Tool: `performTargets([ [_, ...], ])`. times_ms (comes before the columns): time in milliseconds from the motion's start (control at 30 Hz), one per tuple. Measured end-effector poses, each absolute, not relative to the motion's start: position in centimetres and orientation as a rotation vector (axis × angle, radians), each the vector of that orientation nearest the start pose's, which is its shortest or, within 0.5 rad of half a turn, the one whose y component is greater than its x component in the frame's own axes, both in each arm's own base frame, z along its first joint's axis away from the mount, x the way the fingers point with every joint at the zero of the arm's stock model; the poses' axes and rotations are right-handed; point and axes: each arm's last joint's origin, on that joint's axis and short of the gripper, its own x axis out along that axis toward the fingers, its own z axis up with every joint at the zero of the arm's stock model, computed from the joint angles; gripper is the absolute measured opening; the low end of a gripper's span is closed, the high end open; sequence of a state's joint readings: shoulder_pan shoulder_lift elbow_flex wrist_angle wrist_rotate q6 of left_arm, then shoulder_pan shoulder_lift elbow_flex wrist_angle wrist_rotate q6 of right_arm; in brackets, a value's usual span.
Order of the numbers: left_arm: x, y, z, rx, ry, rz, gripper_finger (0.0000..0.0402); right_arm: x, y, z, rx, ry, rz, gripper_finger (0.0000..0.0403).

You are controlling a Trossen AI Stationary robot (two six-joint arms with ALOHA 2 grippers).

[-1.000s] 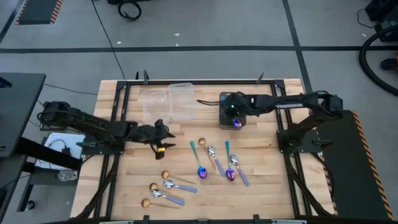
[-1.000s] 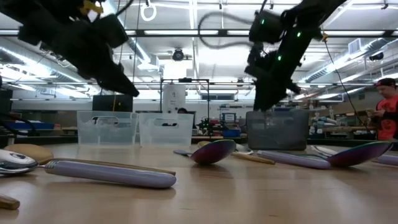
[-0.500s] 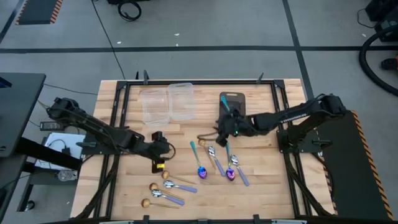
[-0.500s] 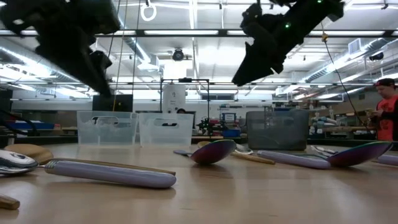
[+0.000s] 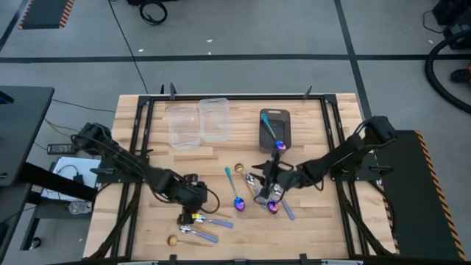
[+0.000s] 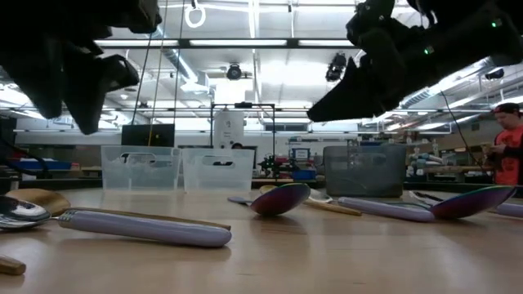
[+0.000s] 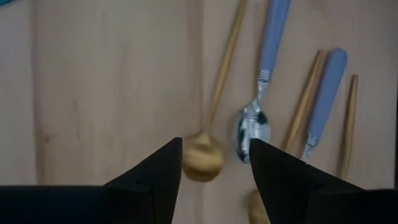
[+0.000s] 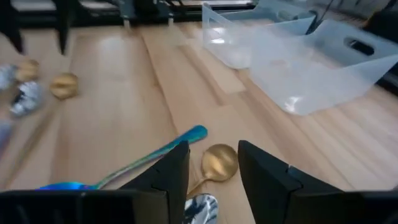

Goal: Sort silverware by color (type)
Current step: Put the purple spoon into the left transparent bin

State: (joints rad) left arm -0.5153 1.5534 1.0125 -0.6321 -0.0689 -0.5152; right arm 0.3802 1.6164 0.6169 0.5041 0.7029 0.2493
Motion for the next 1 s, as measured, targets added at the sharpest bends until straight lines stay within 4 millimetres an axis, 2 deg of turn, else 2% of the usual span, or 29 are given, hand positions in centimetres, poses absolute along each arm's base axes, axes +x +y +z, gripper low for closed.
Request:
performTargets([
  [133,26.5,-15.0,21.0,-0.12,1.228,-0.078,0.0194,28.6,10.6,15.4,-0.094,0.371,-0.36,0.0144],
  [300,27.5,-16.0,21.5,-0.176,1.213,-0.066,0.0194,28.6,11.2,16.3,-0.186,0.354,-0.362,0.0144],
  [600,29.0,-18.1,20.2,-0.17,1.221,-0.028,0.0194,28.9,10.3,16.5,-0.276,0.366,-0.407,0.0144],
  [1000,30.8,-19.3,17.4,-0.15,1.238,-0.011,0.0194,29.2,9.1,16.4,-0.274,0.378,-0.44,0.0141],
])
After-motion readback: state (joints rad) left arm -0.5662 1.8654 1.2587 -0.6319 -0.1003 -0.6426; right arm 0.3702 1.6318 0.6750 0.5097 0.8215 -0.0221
